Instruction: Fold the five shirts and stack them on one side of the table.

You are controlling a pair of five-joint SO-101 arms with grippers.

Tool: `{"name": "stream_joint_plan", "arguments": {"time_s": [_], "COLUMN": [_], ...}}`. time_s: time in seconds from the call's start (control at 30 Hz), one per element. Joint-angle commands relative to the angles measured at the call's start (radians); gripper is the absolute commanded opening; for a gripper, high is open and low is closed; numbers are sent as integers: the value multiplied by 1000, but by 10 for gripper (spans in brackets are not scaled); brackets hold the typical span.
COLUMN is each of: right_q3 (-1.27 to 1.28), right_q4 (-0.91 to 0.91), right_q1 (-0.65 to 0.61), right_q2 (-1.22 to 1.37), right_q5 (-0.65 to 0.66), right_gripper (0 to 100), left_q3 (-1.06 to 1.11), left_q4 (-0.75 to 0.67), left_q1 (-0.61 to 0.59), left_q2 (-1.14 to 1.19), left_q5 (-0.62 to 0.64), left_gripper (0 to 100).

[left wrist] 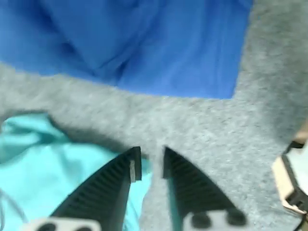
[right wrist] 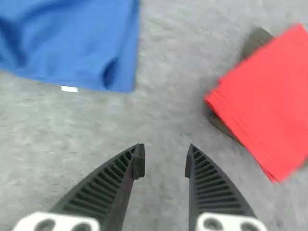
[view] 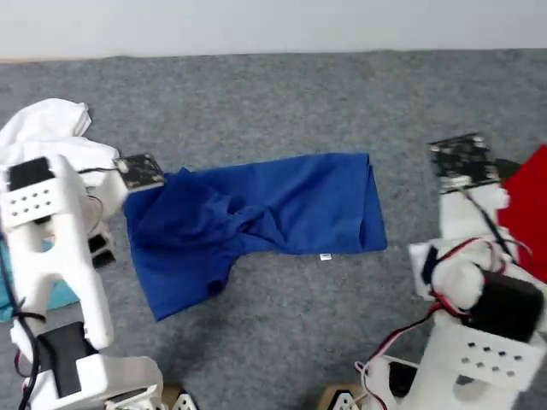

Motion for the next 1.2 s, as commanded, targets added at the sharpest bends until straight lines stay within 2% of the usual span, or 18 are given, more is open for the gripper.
{"name": "stream_joint_plan", "arguments": {"time_s": [0.0, 0.17, 0.3, 0.47, 0.6, 0.83, 1.17], "right_q3": [-9, -14, -17, -127, -252, -368, -425], "right_q4": [-1, -153, -252, -277, -277, -277, -275], "right_q1": [-131, -228, -242, -251, -268, -303, -303], "right_q2": [142, 357, 504, 664, 794, 1004, 1202], "right_q5": [-69, -123, -160, -433, -546, -549, -606], "right_gripper": [156, 155, 157, 158, 156, 157, 158], "left_q3": [-73, -177, -317, -478, -516, -515, -513], "left_q4": [29, 28, -3, -80, -77, -84, -106], "left_q1": [-31, -84, -115, -172, -195, -195, -190], "left_q2": [-49, -49, -49, -49, -49, -48, -40], "left_q5": [5, 103, 295, 628, 760, 835, 836], "left_gripper": [4, 4, 4, 4, 5, 5, 5]}}
